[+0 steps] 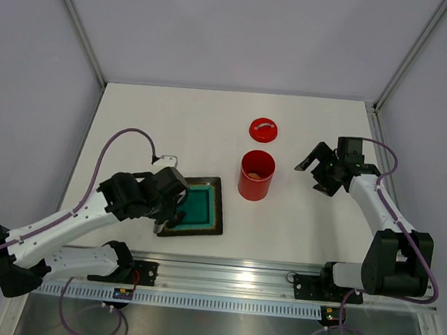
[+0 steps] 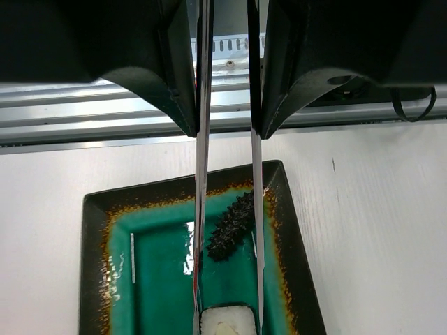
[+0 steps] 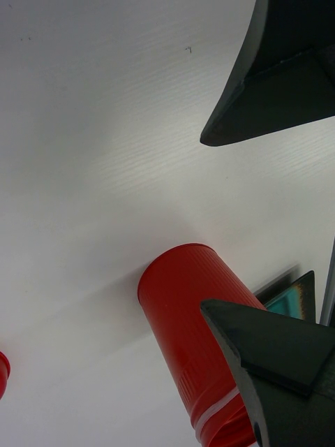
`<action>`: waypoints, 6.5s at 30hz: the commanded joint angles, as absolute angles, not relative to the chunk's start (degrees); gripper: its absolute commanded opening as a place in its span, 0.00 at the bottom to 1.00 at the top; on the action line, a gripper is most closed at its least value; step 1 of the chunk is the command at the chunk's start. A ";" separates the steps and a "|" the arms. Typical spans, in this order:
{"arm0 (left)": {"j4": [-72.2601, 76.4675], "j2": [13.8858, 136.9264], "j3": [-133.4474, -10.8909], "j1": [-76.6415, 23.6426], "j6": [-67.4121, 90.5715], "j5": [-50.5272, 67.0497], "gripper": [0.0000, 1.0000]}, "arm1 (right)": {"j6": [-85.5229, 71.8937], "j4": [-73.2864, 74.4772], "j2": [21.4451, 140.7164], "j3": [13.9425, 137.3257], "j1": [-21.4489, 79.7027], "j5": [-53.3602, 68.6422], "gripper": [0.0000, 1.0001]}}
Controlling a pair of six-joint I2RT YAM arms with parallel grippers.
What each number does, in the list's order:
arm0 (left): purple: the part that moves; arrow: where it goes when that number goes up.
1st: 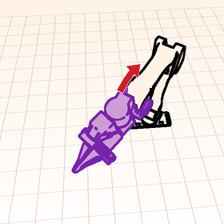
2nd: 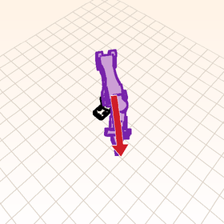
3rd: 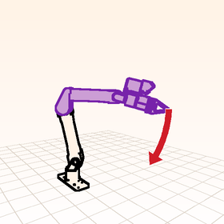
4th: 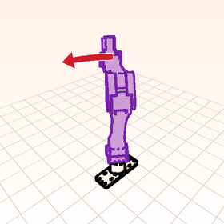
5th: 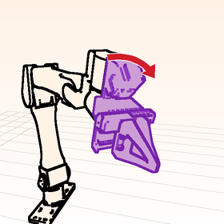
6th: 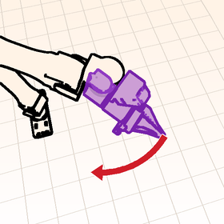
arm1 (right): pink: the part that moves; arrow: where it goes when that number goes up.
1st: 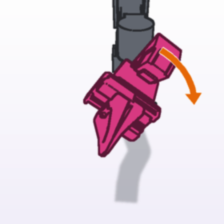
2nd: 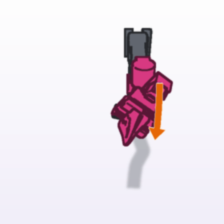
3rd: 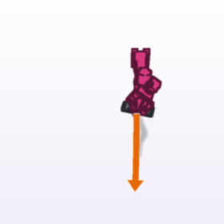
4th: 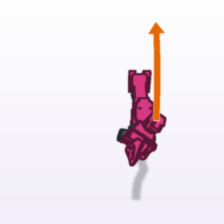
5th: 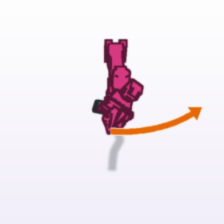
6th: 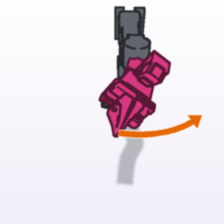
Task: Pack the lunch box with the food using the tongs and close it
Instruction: Pick up the fake food from the plate, then place the fake food in the packing box, then pick up the fake food from the plate.
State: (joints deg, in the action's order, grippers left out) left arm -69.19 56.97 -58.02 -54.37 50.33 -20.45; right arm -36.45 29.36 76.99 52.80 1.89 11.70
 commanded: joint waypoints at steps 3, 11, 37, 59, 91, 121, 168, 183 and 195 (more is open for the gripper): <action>-67.42 55.63 -65.65 -54.32 43.09 -18.82 0.03 | -36.47 27.95 76.55 53.26 2.29 12.92 0.99; -66.01 60.64 -76.54 -54.32 32.18 -8.71 0.03 | -36.39 28.56 76.11 54.05 2.37 12.66 0.99; -49.22 78.57 -89.47 -54.23 26.46 0.26 0.07 | -36.03 31.38 73.30 53.79 2.37 10.55 0.99; -50.19 80.51 -87.01 -54.23 27.16 -5.36 0.38 | -36.04 31.11 73.74 53.88 2.37 10.99 0.99; -51.06 78.41 -90.52 -54.23 26.81 -3.78 0.21 | -35.86 31.11 74.09 53.97 2.37 11.07 0.99; -79.18 51.41 -60.91 -54.23 35.51 -12.21 0.30 | -35.68 29.71 74.97 53.70 2.29 11.69 0.99; -83.41 55.02 -56.07 -54.23 34.10 -6.77 0.49 | -35.68 29.53 75.50 54.32 2.37 12.66 0.99; -83.32 56.34 -65.91 -54.23 34.54 -9.22 0.13 | -35.77 29.71 74.36 53.44 2.29 12.30 1.00; -74.11 57.57 -78.73 -54.23 34.81 -13.01 0.00 | -35.60 30.59 73.30 53.53 2.37 11.87 1.00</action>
State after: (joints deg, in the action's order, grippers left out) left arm -78.28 57.41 -73.60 -54.37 34.85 -10.57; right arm -36.36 31.14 75.13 52.80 1.93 11.64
